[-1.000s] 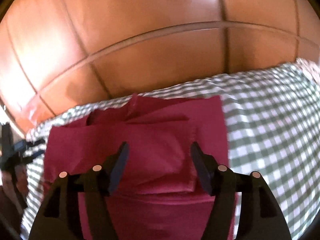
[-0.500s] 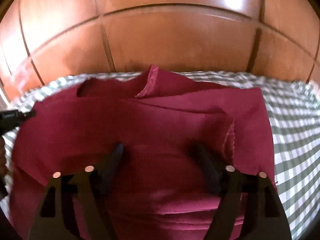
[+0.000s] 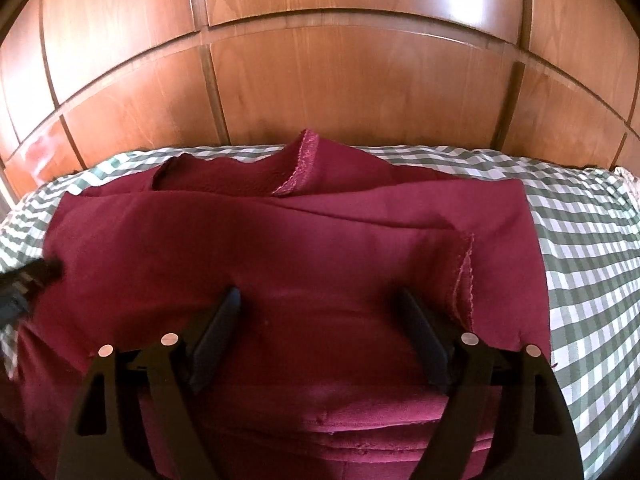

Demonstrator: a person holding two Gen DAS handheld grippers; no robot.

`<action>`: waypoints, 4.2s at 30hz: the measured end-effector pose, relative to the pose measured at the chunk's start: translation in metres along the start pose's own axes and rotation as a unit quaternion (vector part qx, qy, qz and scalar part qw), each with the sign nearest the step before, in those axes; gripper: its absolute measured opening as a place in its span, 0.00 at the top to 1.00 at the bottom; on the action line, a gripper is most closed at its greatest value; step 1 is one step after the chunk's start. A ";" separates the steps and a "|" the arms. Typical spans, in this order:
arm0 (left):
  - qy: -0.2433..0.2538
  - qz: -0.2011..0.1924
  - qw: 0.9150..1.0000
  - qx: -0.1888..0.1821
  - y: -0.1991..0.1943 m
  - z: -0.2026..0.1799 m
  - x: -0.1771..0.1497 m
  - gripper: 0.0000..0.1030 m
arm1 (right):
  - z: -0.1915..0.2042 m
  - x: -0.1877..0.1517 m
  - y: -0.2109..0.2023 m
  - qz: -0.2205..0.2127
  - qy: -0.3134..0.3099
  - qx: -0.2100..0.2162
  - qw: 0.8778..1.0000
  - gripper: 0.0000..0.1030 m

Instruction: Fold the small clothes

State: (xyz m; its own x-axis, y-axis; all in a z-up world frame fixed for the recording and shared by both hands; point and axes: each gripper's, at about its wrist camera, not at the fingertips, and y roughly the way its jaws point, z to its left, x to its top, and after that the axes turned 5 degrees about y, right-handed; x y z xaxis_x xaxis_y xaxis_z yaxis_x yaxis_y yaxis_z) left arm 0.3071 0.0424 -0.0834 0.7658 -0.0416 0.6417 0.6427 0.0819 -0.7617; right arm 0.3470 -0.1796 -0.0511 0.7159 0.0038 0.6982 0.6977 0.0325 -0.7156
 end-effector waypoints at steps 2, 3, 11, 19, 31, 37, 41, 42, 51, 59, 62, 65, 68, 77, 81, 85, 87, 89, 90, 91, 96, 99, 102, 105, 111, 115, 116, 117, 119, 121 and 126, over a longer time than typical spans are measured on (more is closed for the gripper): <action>0.000 0.001 1.000 0.004 -0.001 -0.003 0.005 0.51 | -0.002 0.001 0.001 0.002 0.004 0.007 1.000 0.18; -0.006 0.003 1.000 0.003 -0.002 -0.001 0.007 0.51 | -0.002 0.001 0.001 0.002 0.004 0.007 1.000 0.18; -0.040 -0.020 0.999 -0.020 -0.048 0.009 0.002 0.39 | -0.001 0.001 0.000 0.003 0.003 0.008 1.000 0.15; -0.050 -0.050 0.997 -0.024 -0.096 0.016 -0.018 0.34 | 0.001 -0.001 -0.019 0.008 0.012 -0.003 1.000 0.05; -0.055 -0.042 0.997 -0.036 -0.130 0.023 -0.068 0.31 | -0.027 -0.066 -0.080 0.044 0.020 -0.009 0.999 0.05; -0.051 -0.020 0.998 -0.042 -0.134 0.028 -0.104 0.30 | -0.042 -0.105 -0.101 0.063 0.031 -0.007 0.998 0.04; -0.064 0.005 0.996 -0.059 -0.136 0.042 -0.134 0.31 | -0.048 -0.119 -0.121 0.075 0.016 0.004 0.997 0.04; -0.065 0.012 0.996 -0.068 -0.138 0.044 -0.141 0.32 | -0.050 -0.121 -0.125 0.075 0.016 0.008 0.997 0.05; -0.046 0.056 0.985 -0.159 -0.169 0.058 -0.204 0.57 | -0.101 -0.149 -0.177 0.087 0.076 0.002 0.993 0.05; -0.015 0.080 0.982 -0.171 -0.187 0.060 -0.230 0.85 | -0.112 -0.205 -0.209 0.165 0.081 0.037 0.982 0.55; 0.004 0.074 0.983 -0.169 -0.193 0.056 -0.227 0.92 | -0.105 -0.214 -0.215 0.188 0.062 0.052 0.979 0.85; 0.022 0.053 0.983 -0.175 -0.207 0.053 -0.218 0.95 | -0.098 -0.210 -0.218 0.190 0.056 0.077 0.977 0.91; 0.012 0.037 0.980 -0.194 -0.217 0.059 -0.204 0.97 | -0.091 -0.189 -0.225 0.161 0.068 0.111 0.978 0.91; -0.093 0.010 0.963 -0.252 -0.181 0.082 -0.124 0.97 | -0.109 -0.110 -0.194 0.085 0.137 0.135 0.978 0.92; -0.119 0.008 0.964 -0.237 -0.149 0.083 -0.082 0.96 | -0.129 -0.083 -0.165 0.079 0.159 0.121 0.977 0.92; -0.129 -0.002 0.976 -0.175 -0.124 0.085 -0.046 0.54 | -0.134 -0.059 -0.138 0.079 0.172 0.120 0.975 0.69; -0.149 -0.012 0.973 -0.178 -0.120 0.095 -0.044 0.32 | -0.138 -0.053 -0.135 0.079 0.182 0.146 0.969 0.24; -0.165 -0.004 0.970 -0.180 -0.116 0.106 -0.051 0.32 | -0.146 -0.054 -0.146 0.055 0.198 0.131 0.970 0.11; -0.168 0.001 0.969 -0.179 -0.114 0.110 -0.058 0.32 | -0.150 -0.057 -0.151 0.052 0.200 0.130 0.970 0.11; -0.169 0.009 0.969 -0.182 -0.112 0.114 -0.069 0.32 | -0.154 -0.060 -0.153 0.053 0.204 0.131 0.969 0.11; -0.155 0.033 0.965 -0.209 -0.108 0.113 -0.118 0.33 | -0.173 -0.103 -0.163 0.080 0.205 0.114 0.969 0.10; -0.140 0.053 0.964 -0.220 -0.103 0.099 -0.137 0.46 | -0.159 -0.124 -0.159 0.092 0.176 0.097 0.975 0.10; -0.109 0.057 0.966 -0.225 -0.103 0.080 -0.136 0.68 | -0.139 -0.124 -0.143 0.088 0.142 0.070 0.983 0.25; -0.092 0.048 0.971 -0.213 -0.102 0.073 -0.132 0.85 | -0.127 -0.116 -0.132 0.085 0.121 0.061 0.987 0.63; -0.098 0.046 0.968 -0.227 -0.118 0.082 -0.144 0.89 | -0.123 -0.112 -0.149 0.078 0.118 0.075 0.987 0.84; -0.095 0.055 0.963 -0.247 -0.139 0.086 -0.167 0.89 | -0.130 -0.129 -0.173 0.086 0.112 0.088 0.986 0.84; -0.093 0.057 0.962 -0.251 -0.145 0.087 -0.173 0.89 | -0.132 -0.135 -0.179 0.092 0.109 0.090 0.986 0.84; -0.091 0.060 0.961 -0.255 -0.153 0.087 -0.183 0.89 | -0.132 -0.140 -0.183 0.098 0.107 0.091 0.985 0.84; -0.091 0.071 0.957 -0.266 -0.167 0.087 -0.202 0.89 | -0.138 -0.158 -0.197 0.116 0.095 0.096 0.984 0.84; -0.092 0.086 0.954 -0.272 -0.176 0.086 -0.223 0.89 | -0.143 -0.173 -0.207 0.132 0.088 0.101 0.982 0.84; -0.099 0.067 0.949 -0.292 -0.190 0.097 -0.226 0.76 | -0.146 -0.191 -0.227 0.161 0.063 0.108 0.979 0.75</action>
State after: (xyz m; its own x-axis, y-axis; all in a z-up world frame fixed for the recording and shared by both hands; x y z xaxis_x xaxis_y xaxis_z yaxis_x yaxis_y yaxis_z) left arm 0.0097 0.1324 -0.0754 0.8594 0.1232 0.4963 0.4865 -0.4956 -0.7195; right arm 0.0555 -0.3334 -0.0255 0.9049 -0.0743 0.4191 0.4232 0.2611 -0.8676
